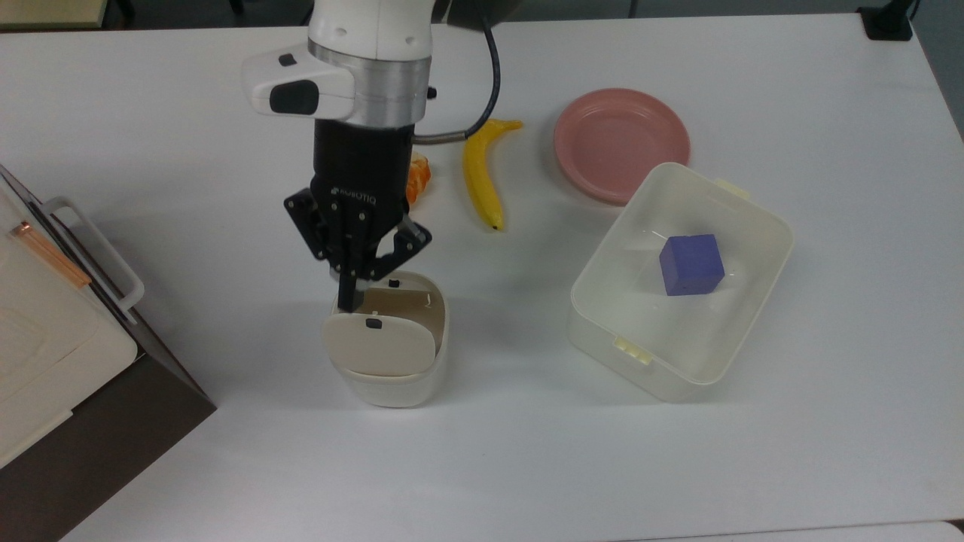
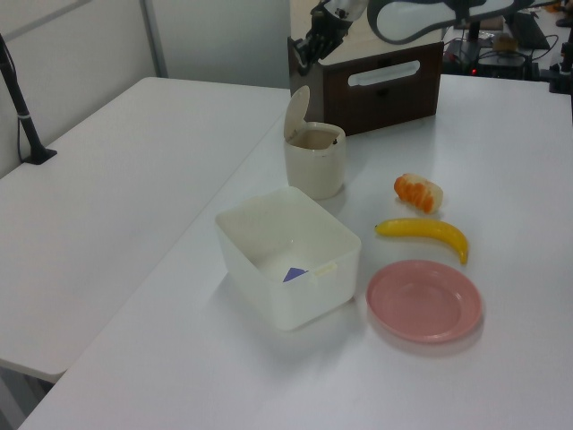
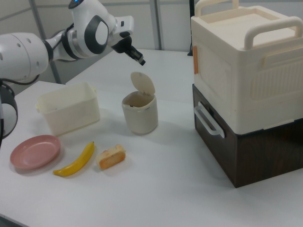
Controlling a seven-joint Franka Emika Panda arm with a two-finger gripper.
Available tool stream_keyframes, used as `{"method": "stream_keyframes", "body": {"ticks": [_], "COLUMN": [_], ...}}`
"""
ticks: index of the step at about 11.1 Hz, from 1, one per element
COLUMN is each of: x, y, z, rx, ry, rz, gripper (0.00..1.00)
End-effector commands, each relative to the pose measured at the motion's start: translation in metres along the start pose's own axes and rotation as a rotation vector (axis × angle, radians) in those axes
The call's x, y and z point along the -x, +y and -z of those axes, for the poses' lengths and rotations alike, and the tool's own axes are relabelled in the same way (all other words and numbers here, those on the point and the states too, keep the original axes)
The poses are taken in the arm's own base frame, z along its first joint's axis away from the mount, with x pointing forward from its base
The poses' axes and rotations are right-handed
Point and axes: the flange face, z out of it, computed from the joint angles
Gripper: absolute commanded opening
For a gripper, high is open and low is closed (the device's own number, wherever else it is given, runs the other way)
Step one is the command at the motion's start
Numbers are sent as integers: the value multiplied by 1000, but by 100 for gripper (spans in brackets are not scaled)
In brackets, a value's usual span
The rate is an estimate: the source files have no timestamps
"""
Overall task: Close the trash can
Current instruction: 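Move the gripper down over the cream trash can's open lid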
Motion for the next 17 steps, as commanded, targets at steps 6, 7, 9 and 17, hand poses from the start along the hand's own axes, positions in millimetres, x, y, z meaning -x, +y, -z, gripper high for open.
{"method": "stream_keyframes", "body": {"ticks": [6,7,9,17], "x": [25,30,45,65], "y": [-35,-38,-35,-4], "z": [-40,-43,-58,-70], "rx": [15,30,72,146], "ry": [91,98,92,55], "rz": [-7,-4,31,79], "gripper": [0,0,0,0]}}
